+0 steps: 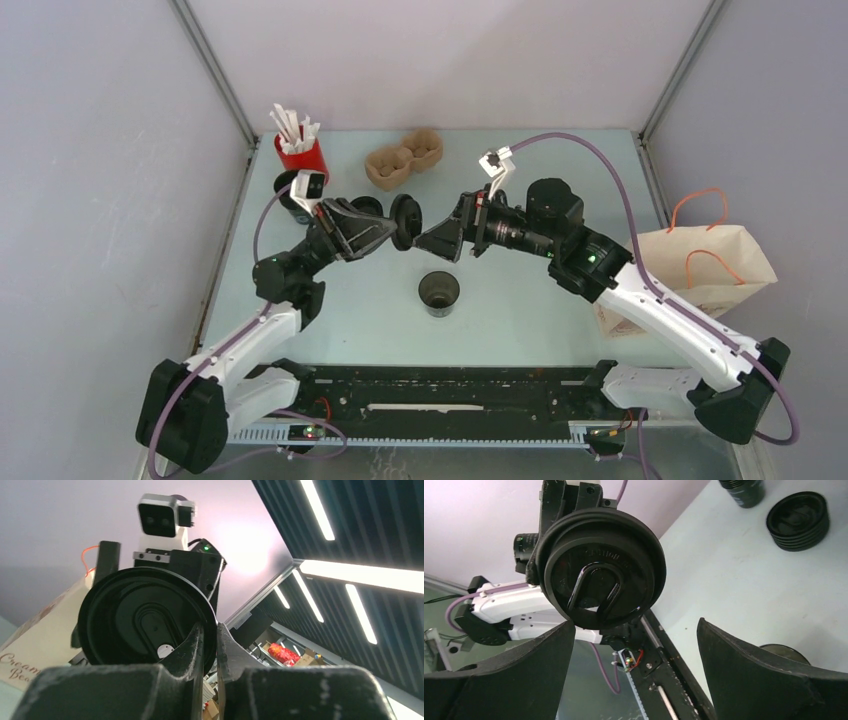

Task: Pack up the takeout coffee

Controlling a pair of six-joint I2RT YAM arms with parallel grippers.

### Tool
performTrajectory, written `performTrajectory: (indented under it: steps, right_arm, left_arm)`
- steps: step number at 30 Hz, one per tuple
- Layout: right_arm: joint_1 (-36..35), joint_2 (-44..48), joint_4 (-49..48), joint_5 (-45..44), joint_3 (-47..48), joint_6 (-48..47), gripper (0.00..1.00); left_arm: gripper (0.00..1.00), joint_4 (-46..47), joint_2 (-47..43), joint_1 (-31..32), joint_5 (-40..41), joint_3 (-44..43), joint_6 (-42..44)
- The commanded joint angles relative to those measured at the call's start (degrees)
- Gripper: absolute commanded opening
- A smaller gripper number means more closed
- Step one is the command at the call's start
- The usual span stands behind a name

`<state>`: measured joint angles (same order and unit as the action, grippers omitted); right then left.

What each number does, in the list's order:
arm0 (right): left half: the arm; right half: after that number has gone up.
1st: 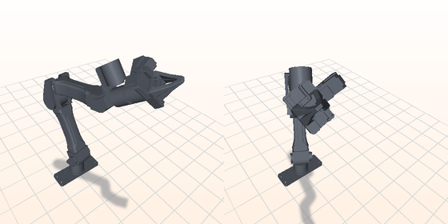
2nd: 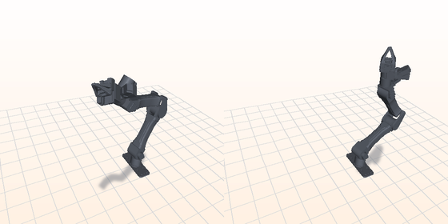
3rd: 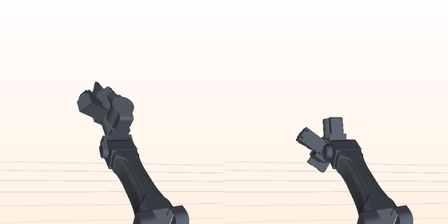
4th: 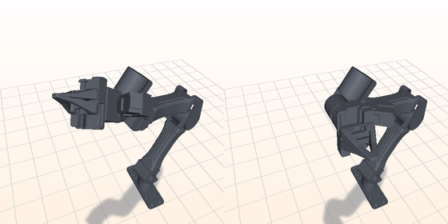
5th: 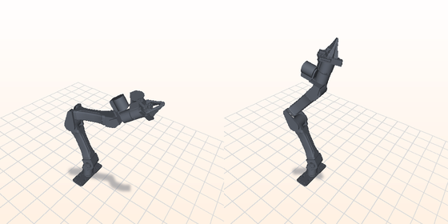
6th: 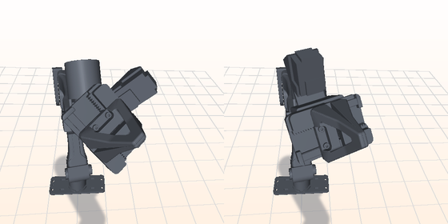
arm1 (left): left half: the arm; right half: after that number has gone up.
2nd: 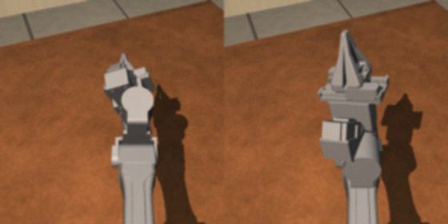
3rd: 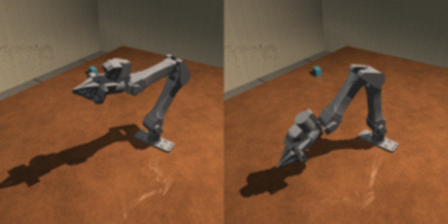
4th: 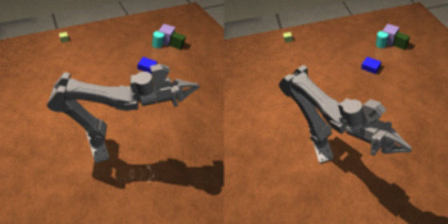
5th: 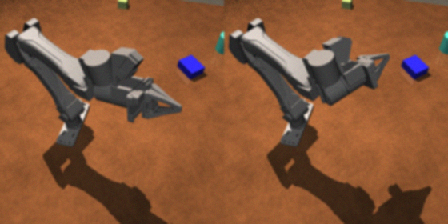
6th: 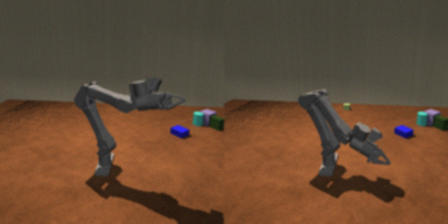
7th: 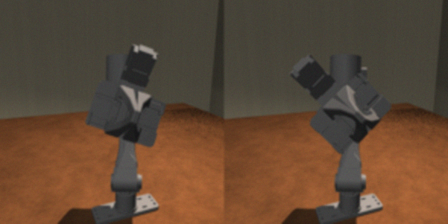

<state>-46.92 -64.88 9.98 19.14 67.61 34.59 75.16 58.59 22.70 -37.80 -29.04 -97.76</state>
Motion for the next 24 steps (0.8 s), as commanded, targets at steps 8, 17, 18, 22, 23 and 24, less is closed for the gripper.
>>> performTrajectory:
  steps: [8, 17, 18, 22, 23, 24]
  right_arm:
    - [-1.5, 1.6, -4.2, -0.1, 0.7, 1.6, 1.0]
    - [-2.7, 2.5, -4.4, -1.9, 0.8, 0.3, 1.0]
    - [-2.7, 2.1, -5.1, -1.2, 0.8, 0.6, 1.0]
    - [-3.6, 0.8, -7.1, -1.1, 0.8, 1.7, 1.0]
    - [-3.8, 0.7, -7.2, -1.4, 0.8, 1.7, 1.0]
    - [-3.8, 0.7, -7.2, -1.7, 0.8, 1.7, 1.0]
  left_arm:
    - [0.06, 5.9, -0.8, 2.4, 1.8, 1.7, -0.9]
    - [0.06, 5.1, -0.8, 2.6, 2.0, 2.1, -0.2]
    - [0.06, 4.9, -0.8, 2.7, 2.1, 2.0, 0.0]
    - [0.06, 4.5, -0.7, 2.8, 2.2, 2.4, 0.1]
    - [0.06, 4.5, -0.7, 2.8, 2.2, 2.6, 0.1]
    - [0.06, 4.5, -0.7, 2.8, 2.1, 2.6, 0.2]
